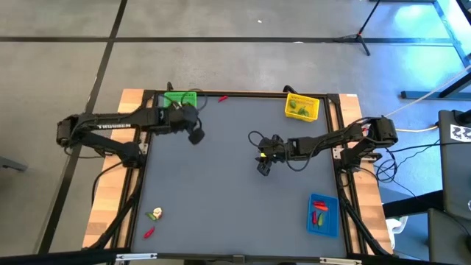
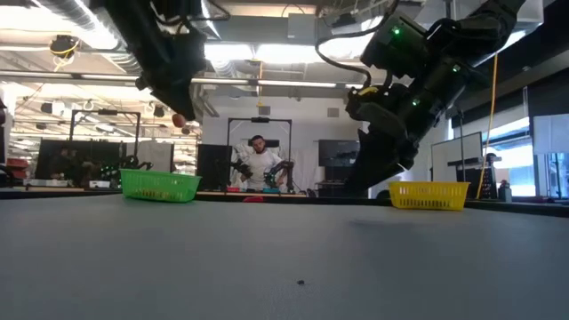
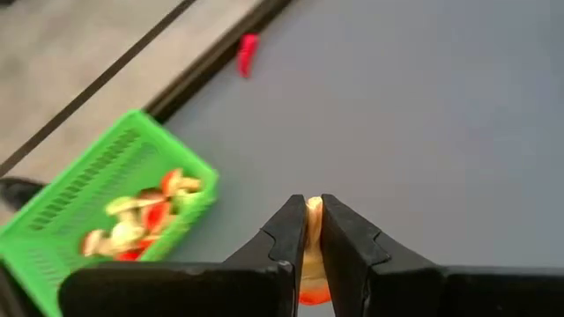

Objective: Sort produce into baskets
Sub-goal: Put the red mushroom into the green bin

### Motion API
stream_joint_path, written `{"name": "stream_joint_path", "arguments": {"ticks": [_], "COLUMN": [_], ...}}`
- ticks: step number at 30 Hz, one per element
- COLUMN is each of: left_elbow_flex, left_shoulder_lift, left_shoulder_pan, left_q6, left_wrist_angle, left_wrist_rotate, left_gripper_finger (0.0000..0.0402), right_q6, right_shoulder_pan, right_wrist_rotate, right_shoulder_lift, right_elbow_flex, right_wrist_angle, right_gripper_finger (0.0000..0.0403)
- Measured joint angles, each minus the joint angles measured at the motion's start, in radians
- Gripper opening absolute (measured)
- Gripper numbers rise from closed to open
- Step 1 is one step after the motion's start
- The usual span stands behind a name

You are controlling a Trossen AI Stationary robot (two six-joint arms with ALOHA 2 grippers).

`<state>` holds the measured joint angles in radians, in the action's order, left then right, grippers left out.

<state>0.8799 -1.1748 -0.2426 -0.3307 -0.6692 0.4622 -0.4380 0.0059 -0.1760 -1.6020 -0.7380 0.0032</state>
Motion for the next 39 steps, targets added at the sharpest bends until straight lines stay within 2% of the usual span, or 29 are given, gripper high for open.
{"name": "stream_joint_path", "arguments": {"ticks": [8, 19, 23, 33, 39], "left_elbow_flex": [-0.001, -0.056, -0.082, -0.085, -0.085], "left_shoulder_lift": [-0.027, -0.153, -0.208, -0.351, -0.364], "left_shoulder_pan": [-0.223, -0.451, -0.504, -0.582, -0.586], "left_q6": [0.040, 0.184, 0.178, 0.113, 0.120], "left_wrist_angle": [0.027, 0.257, 0.318, 0.313, 0.293], "left_wrist_rotate": [0.009, 0.015, 0.015, 0.014, 0.005], "left_gripper_finger": [0.0031, 0.0031, 0.0031, 0.0031, 0.0031], "right_q6": [0.030, 0.052, 0.052, 0.052, 0.052], "right_shoulder_pan": [0.000, 0.000, 0.000, 0.000, 0.000], "right_wrist_rotate": [-0.050, -0.052, -0.052, -0.052, -0.052], "right_shoulder_lift": [0.000, 0.000, 0.000, 0.000, 0.000], "right_elbow_flex": [0.000, 0.000, 0.000, 0.000, 0.000], "right_wrist_angle": [-0.001, -0.004, -0.003, -0.002, -0.002], "right_gripper_finger": [0.0182, 0.0182, 0.0182, 0.0182, 0.0182]}}
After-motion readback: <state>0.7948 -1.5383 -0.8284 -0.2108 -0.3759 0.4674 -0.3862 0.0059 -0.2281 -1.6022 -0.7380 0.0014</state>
